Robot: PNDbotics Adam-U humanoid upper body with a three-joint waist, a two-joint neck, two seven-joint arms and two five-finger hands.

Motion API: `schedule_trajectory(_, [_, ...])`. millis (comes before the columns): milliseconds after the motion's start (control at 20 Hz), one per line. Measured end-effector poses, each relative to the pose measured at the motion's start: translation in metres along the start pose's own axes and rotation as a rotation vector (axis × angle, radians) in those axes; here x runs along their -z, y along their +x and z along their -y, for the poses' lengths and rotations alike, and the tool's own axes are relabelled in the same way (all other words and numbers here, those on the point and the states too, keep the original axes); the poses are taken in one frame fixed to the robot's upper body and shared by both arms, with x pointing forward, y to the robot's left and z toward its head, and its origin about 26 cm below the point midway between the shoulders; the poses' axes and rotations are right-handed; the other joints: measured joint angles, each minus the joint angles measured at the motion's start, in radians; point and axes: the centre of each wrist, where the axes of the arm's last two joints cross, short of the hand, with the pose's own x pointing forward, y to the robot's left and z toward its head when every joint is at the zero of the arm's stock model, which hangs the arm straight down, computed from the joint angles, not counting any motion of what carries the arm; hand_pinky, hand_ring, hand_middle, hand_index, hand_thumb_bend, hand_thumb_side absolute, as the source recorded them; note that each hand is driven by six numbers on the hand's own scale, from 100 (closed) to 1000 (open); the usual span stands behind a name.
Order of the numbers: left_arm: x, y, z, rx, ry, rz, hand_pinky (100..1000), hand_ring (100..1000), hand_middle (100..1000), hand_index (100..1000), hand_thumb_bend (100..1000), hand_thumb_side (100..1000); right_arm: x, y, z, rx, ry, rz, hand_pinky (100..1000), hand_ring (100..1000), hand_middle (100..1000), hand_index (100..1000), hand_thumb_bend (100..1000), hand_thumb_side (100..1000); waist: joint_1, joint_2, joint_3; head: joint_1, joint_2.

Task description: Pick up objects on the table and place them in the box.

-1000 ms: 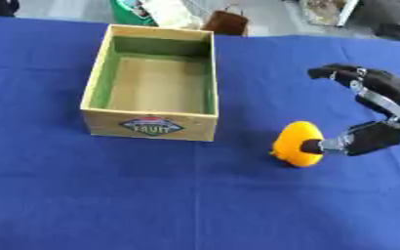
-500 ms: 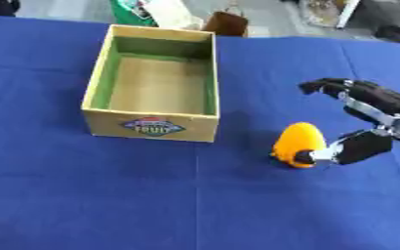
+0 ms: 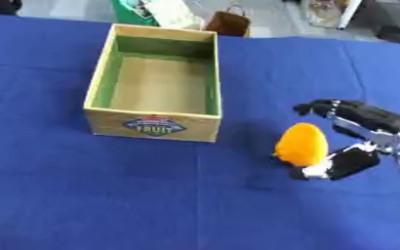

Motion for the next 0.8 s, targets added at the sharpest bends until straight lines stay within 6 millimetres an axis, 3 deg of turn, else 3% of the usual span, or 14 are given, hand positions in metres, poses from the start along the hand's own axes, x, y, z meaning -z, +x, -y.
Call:
schedule_trajectory(600, [0.0,0.0,0.0,0.0,-0.003,-0.002,469,353,459,539,100,790,0.009,-0.016,-0.012,-0.025,0.017,-0.101,898,1000,867,996,638,591,0.0,0.0,0.001,-0.003,0.0])
schedule_trajectory(800, [0.0,0.0,0.0,-0.001,-0.004,-0.003,469,353,459,539,100,789,0.013,-0.019,-0.017,-0.027,0.033,-0.113,893,1000,829,977,600,580,0.0,0.0,0.002,-0.004,0.0])
